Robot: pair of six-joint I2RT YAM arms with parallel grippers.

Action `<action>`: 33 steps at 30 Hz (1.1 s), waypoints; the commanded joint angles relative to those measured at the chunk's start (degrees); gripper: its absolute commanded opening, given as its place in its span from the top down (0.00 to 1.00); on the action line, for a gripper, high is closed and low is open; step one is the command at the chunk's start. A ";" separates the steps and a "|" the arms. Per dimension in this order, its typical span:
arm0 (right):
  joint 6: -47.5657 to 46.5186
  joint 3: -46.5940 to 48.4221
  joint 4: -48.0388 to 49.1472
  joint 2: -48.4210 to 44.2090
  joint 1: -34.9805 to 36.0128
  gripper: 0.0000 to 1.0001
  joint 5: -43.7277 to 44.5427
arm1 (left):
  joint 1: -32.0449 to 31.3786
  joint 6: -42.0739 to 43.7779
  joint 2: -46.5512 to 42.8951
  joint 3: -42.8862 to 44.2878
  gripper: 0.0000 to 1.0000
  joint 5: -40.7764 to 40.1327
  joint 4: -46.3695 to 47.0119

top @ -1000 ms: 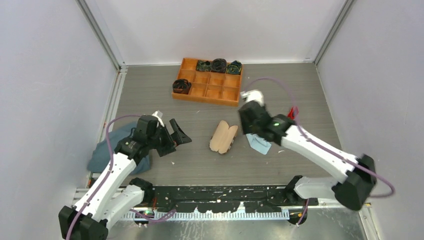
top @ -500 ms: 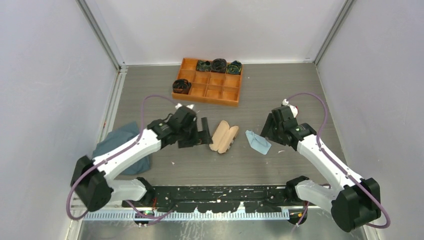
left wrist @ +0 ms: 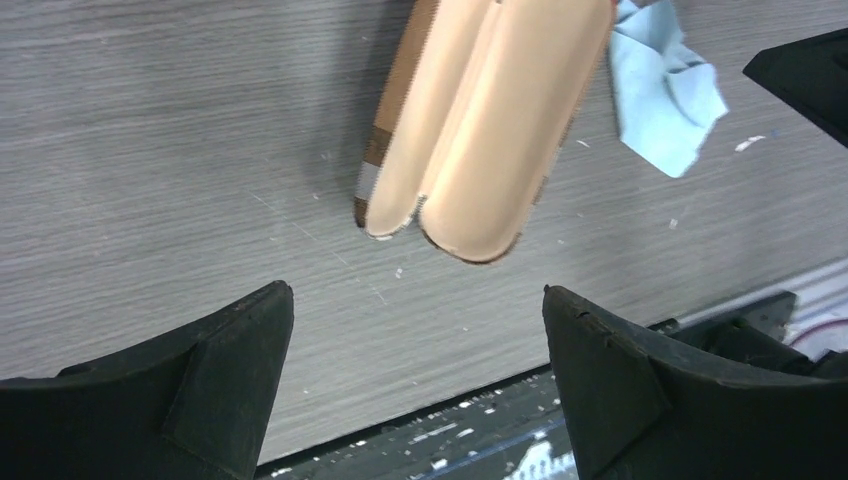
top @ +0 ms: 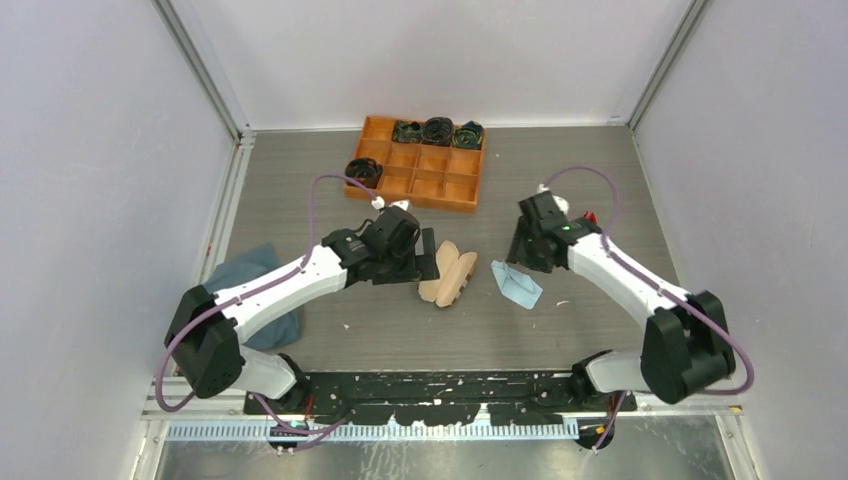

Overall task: Organize the sunglasses
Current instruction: Move the sunglasses case at the center of the board.

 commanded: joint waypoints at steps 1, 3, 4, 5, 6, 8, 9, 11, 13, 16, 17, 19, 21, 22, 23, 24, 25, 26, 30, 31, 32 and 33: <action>-2.47 4.57 2.01 4.64 4.80 0.48 2.95 | -0.07 3.23 2.82 -0.81 0.05 -4.69 3.28; -1.26 3.99 4.02 5.16 4.73 0.47 1.73 | 0.29 5.71 7.10 0.79 0.04 -5.44 2.83; -1.04 3.83 4.31 5.27 4.80 0.47 1.20 | 0.41 6.91 9.18 2.30 0.04 -5.06 3.00; -0.85 3.67 4.31 5.19 4.73 0.46 0.91 | 0.44 8.31 11.44 3.81 0.04 -4.51 3.34; -0.79 3.49 4.19 4.92 4.78 0.46 0.88 | 0.51 9.55 13.38 5.20 0.03 -4.24 3.46; -0.89 2.70 3.47 3.73 4.73 0.46 1.34 | 1.20 12.69 17.59 7.87 0.05 -2.87 4.35; -0.83 2.20 3.02 2.80 4.72 0.45 1.78 | 2.03 13.90 19.74 9.59 0.09 -1.58 3.94; -0.79 0.78 2.25 0.51 4.30 0.44 2.39 | 3.74 15.50 23.63 12.50 0.20 1.03 3.16; -0.75 -0.65 1.39 -2.16 3.80 0.44 2.59 | 4.37 16.42 25.55 13.91 0.34 1.44 3.33; -0.49 -2.78 0.41 -4.75 2.96 0.43 2.80 | 4.40 17.35 25.88 14.10 0.56 1.93 4.50; -0.43 -3.44 0.43 -5.36 2.77 0.43 2.76 | 4.40 17.48 25.88 14.03 0.64 2.10 4.65; -0.35 -4.23 0.51 -5.85 2.20 0.43 2.48 | 4.40 18.09 26.03 14.04 0.77 2.25 4.57; -0.35 -4.28 0.85 -5.53 1.87 0.43 2.18 | 4.56 18.43 25.93 13.77 0.83 2.32 4.42; -0.35 -4.08 1.06 -5.24 1.83 0.43 1.92 | 4.68 18.58 25.65 13.69 0.85 2.00 4.19; -0.41 -3.87 1.31 -4.92 1.81 0.43 1.64 | 4.85 18.67 25.17 13.54 0.86 1.48 3.78; -0.47 -3.50 1.60 -4.44 1.85 0.43 1.44 | 5.10 18.81 24.54 13.23 0.87 0.95 3.53; -0.64 -3.11 1.82 -3.86 1.88 0.43 1.06 | 5.41 18.87 23.61 12.74 0.90 0.30 3.33; -0.84 -2.65 2.12 -3.17 1.89 0.43 0.79 | 5.90 18.91 22.53 12.18 0.92 -0.25 3.22; -2.95 0.15 3.02 1.10 1.90 0.43 -1.82 | 8.85 18.45 17.40 9.10 0.94 -2.70 2.46; -3.57 0.81 3.18 2.47 1.96 0.44 -2.60 | 10.04 18.17 16.30 8.29 0.94 -3.38 2.25; -4.15 1.45 3.24 3.72 2.13 0.44 -2.83 | 11.02 17.76 15.31 7.30 0.95 -4.01 2.10; -4.33 2.08 3.21 4.92 2.22 0.44 -2.46 | 11.77 17.34 14.29 6.37 0.95 -4.99 1.93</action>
